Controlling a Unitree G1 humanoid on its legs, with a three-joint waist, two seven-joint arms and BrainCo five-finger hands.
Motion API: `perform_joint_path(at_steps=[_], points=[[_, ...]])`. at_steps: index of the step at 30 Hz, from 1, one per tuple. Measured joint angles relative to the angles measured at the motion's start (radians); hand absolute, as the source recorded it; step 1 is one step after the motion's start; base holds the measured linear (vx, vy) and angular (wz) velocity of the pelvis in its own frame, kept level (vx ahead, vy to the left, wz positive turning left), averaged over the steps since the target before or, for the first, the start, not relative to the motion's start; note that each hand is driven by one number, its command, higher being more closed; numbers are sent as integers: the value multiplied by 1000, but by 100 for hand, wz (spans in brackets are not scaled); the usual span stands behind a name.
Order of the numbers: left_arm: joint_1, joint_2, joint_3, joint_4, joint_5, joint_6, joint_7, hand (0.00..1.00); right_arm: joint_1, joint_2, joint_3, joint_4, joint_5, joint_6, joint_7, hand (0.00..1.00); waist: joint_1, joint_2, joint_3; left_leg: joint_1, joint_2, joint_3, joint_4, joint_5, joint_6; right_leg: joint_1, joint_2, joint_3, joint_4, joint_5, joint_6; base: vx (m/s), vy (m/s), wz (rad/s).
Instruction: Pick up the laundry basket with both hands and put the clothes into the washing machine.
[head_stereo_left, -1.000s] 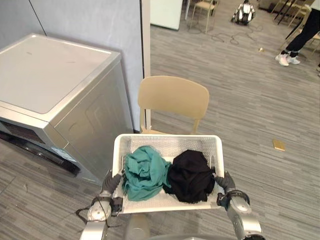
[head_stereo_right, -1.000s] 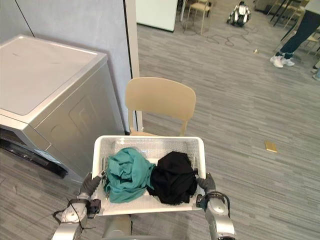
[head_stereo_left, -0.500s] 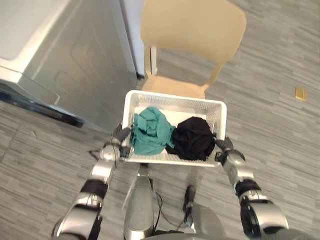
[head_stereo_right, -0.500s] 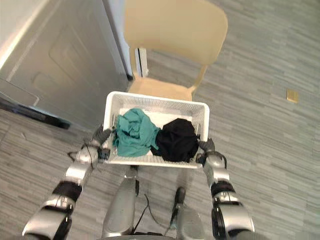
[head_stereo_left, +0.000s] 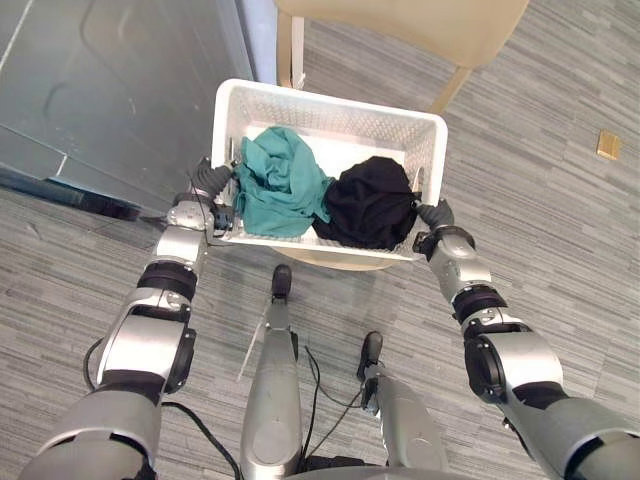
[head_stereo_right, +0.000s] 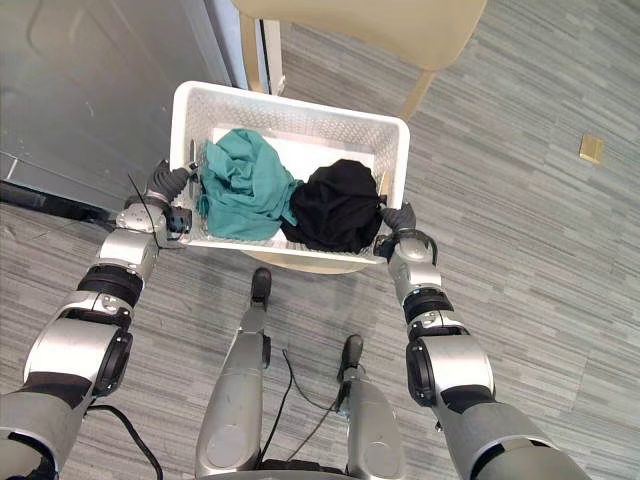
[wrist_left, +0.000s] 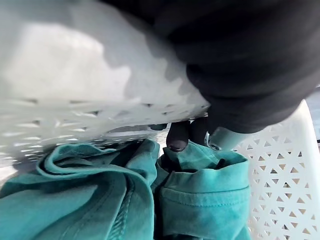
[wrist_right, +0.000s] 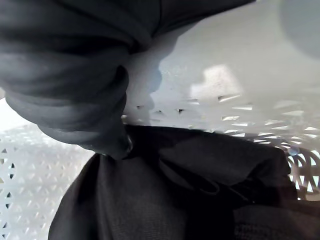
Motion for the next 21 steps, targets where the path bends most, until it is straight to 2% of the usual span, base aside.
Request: perform_joint_path(at_steps=[8, 9, 11, 14, 17, 21], points=[[-67, 14, 12, 0, 6, 6, 0, 100, -38, -12, 5, -27, 1, -6, -16, 100, 6, -11, 12, -30, 12, 15, 10, 0, 0, -27, 3, 1, 3, 2, 3, 9, -6, -3], [-68, 14, 12, 0, 8, 6, 0, 0, -43, -12, 5, -25, 1, -6, -16, 0, 6, -11, 12, -30, 13, 15, 11, 0, 0, -28, 4, 2, 3, 2, 3, 0, 0, 0], [-68, 10, 33, 0, 7, 7, 1, 0, -47, -10, 5, -24, 4, -4, -14, 0, 4, -11, 12, -31, 15, 18, 12, 0, 0, -30, 5, 4, 3, 3, 4, 4, -7, -5], [-94, 5, 79, 24, 3, 15, 6, 0, -53, -7, 3, -22, 39, -4, 33, 0, 0, -10, 17, -41, 19, 24, 17, 0, 0, -45, 5, 11, 10, 4, 6, -4, -3, -9], [-145, 4, 111, 37, -8, 17, 39, 0, -59, -7, 0, -13, 39, 0, 69, 0, -4, -15, 35, -42, 23, 25, 19, 0, 0, -47, 9, 12, 10, 4, 6, -1, -2, -1], [-163, 10, 128, 37, -22, 16, 50, 0, -84, -8, 0, 17, 35, 7, 79, 0, -13, -17, 36, -42, 24, 30, 23, 4, 4, -47, 9, 12, 10, 4, 6, 18, -10, -1]])
